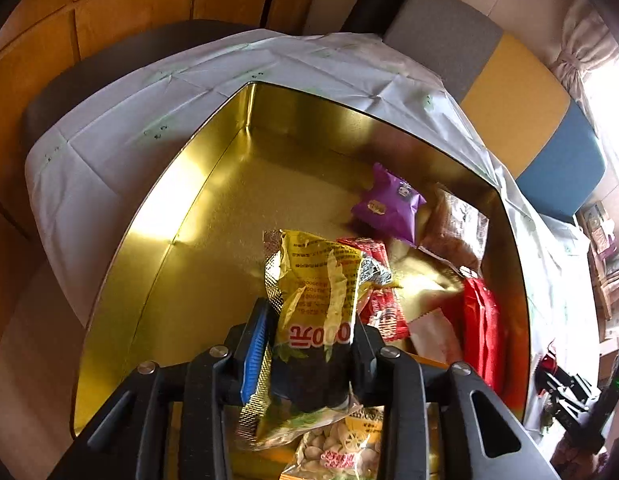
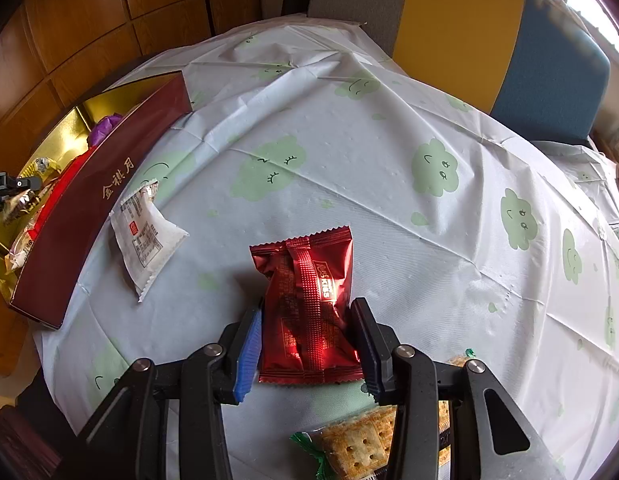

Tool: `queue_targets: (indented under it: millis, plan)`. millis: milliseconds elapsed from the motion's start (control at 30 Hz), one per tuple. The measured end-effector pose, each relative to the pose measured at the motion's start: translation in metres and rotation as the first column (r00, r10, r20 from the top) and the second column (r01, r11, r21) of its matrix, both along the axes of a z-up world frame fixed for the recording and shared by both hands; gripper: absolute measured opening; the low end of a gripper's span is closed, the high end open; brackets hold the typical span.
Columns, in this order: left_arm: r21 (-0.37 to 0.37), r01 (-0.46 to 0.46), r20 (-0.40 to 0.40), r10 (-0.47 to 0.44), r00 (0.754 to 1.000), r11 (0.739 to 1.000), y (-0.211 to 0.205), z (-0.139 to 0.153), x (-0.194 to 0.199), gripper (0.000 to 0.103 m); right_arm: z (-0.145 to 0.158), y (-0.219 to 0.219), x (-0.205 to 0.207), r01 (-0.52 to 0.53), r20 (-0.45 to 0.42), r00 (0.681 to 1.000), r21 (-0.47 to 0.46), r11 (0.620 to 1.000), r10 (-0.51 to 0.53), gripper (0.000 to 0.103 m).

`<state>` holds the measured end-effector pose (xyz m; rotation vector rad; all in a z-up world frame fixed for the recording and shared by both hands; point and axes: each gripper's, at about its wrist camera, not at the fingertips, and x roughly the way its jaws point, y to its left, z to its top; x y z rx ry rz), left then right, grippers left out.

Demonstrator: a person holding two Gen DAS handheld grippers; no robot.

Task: Organize snacks
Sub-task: 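Open the left gripper to drop the yellow pack in the tin, then carry the red foil pack into the tin and open the right gripper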

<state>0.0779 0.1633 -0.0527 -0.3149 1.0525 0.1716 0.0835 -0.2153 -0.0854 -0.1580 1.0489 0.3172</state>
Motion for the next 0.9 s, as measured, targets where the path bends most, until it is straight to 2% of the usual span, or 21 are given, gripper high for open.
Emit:
queue_targets:
  millis: [200,333,400,567,900]
  plan:
    - [0.083,-0.02,0.037,0.017,0.999,0.996,0.003,0.011,-0.002,0.056,0.0,0.0,-0.001,0.0,0.002,1.0,-0.002,1.0,0.0,0.043]
    - [0.095,-0.024,0.075,0.017,0.997,0.995,0.002,0.024,-0.013,0.056,0.0,0.0,-0.001,-0.002,0.005,1.0,-0.005,1.0,0.002,0.043]
    - [0.125,-0.028,0.111,0.014,0.994,0.992,-0.004,0.031,-0.021,0.056,0.0,0.0,-0.001,-0.002,0.007,1.0,-0.006,1.0,0.002,0.043]
    - [0.21,0.028,0.172,-0.066,0.983,0.977,-0.034,0.043,-0.04,0.056,0.0,0.0,-0.002,-0.002,0.01,1.0,-0.007,1.0,0.002,0.043]
    - [0.246,0.098,0.225,-0.155,0.962,0.964,-0.069,0.056,-0.059,0.056,0.002,0.001,-0.003,0.012,-0.006,1.0,-0.019,1.0,-0.012,0.042]
